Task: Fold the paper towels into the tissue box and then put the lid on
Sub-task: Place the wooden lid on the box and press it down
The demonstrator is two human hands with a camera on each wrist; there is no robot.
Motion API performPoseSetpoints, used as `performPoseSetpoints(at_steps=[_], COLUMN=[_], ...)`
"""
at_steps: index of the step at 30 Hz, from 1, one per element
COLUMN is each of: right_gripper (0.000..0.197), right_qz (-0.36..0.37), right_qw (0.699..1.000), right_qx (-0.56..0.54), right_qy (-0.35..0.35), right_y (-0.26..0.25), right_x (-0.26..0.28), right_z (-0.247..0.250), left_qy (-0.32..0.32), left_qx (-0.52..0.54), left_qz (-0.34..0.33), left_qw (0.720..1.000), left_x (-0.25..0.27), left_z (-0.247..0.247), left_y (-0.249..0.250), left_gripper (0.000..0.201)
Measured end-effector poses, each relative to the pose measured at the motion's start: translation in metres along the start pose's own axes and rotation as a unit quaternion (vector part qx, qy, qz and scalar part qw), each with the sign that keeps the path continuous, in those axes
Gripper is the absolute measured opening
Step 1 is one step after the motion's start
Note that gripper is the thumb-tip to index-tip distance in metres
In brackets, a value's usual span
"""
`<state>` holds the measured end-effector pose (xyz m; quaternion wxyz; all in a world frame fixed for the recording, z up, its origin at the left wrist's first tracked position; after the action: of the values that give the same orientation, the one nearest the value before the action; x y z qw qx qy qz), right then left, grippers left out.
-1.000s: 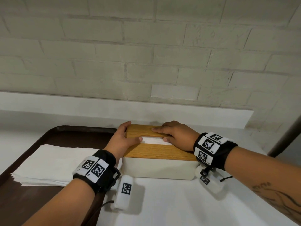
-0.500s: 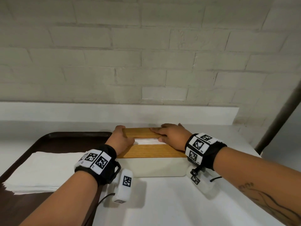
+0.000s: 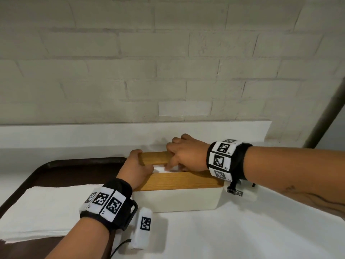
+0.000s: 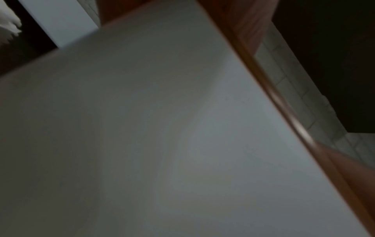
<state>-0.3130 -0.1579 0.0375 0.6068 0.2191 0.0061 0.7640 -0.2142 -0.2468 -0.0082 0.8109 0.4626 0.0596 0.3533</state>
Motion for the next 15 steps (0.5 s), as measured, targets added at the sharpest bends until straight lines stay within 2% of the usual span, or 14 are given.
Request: performPoseSetpoints(at_steps=[4,7,11,15], right_gripper=[0.024,0.015,0.018,0.013], right_qz=[-0.005,0.015,0.041,0.027], right_qw=[0.999,1.000,0.999,0.995], right_qx=[-0.035,-0.016,0.008,-0.096], right_qy=[-0.007,0.000,0.002,0.023], right_y=[0.004,0.003,0.001,0.011], right_x=[-0.007,-0.010,-0.014,-0.005], right_z=[-0.010,-0.008,-0.009,-0.013], left_qy=[-0.008,-0.012,-0.017,-0.004], left_qx=[-0.004,-0.003,0.012,0.019], left_qz=[-0.005,-0.009,-0.003,-0.008], left_qw=[1.000,1.000,1.000,1.000], left_x=[-0.001,-0.002,-0.004,-0.006], left_z=[0.000,-0.001,-0.002,-0.001], left_y=[-0.001,-0.002,-0.005,-0.006], left_gripper=[0.066,0.066,0.067,0.068])
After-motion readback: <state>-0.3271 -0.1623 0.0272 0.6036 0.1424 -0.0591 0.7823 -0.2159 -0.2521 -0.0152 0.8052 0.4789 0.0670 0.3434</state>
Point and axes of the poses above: each hand's wrist, its own x-axis away from the middle knuckle, its own z-axis out of the back of the hand, y = z × x, the point moved 7 cm from there along -x, towards the middle knuckle, and after that the axes turned 15 degrees about -y, right-handed, at the moved point
